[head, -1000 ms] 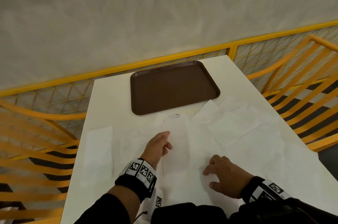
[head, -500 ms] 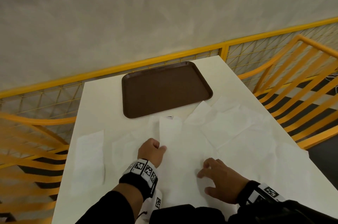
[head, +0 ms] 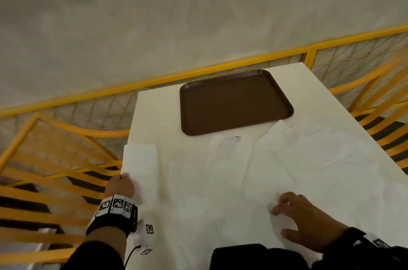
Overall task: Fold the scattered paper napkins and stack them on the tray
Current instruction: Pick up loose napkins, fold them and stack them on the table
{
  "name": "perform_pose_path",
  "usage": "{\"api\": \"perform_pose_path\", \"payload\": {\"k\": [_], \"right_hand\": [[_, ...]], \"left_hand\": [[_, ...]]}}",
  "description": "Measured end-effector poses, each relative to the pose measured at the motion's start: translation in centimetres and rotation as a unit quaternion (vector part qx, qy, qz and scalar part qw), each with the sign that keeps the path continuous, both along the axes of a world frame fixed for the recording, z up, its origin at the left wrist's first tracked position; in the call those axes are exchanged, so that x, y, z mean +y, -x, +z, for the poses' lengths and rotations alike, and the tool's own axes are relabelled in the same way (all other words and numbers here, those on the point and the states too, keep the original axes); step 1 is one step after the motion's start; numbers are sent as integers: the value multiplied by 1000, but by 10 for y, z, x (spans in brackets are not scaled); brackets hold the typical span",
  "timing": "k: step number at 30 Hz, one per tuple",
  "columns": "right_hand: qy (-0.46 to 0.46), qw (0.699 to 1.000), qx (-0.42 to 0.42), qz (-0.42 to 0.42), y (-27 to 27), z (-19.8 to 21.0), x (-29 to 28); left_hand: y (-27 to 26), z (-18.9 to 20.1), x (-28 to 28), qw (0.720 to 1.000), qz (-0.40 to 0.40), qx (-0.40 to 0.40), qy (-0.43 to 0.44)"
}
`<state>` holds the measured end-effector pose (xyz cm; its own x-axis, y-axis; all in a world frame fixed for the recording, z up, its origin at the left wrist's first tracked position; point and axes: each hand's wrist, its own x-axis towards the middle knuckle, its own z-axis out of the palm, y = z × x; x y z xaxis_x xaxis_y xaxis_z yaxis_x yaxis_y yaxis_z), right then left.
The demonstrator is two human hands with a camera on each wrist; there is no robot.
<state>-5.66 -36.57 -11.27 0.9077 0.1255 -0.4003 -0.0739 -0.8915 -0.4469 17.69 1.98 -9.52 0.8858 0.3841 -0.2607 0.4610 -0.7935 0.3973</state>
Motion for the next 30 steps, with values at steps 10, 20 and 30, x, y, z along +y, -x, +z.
{"api": "perform_pose_path", "payload": {"k": [10,20,30], "right_hand": [[-9,1000,26,-10,0,4,4],[190,950,18,-245,-60,25,-52],[217,952,45,-209,-79,17,-52]], "left_hand": [[-10,-15,-2,979,-123,90,-139],[29,-15,-27,996,-28,62,-54],[105,18,-93,987,-158,39,-10]]}}
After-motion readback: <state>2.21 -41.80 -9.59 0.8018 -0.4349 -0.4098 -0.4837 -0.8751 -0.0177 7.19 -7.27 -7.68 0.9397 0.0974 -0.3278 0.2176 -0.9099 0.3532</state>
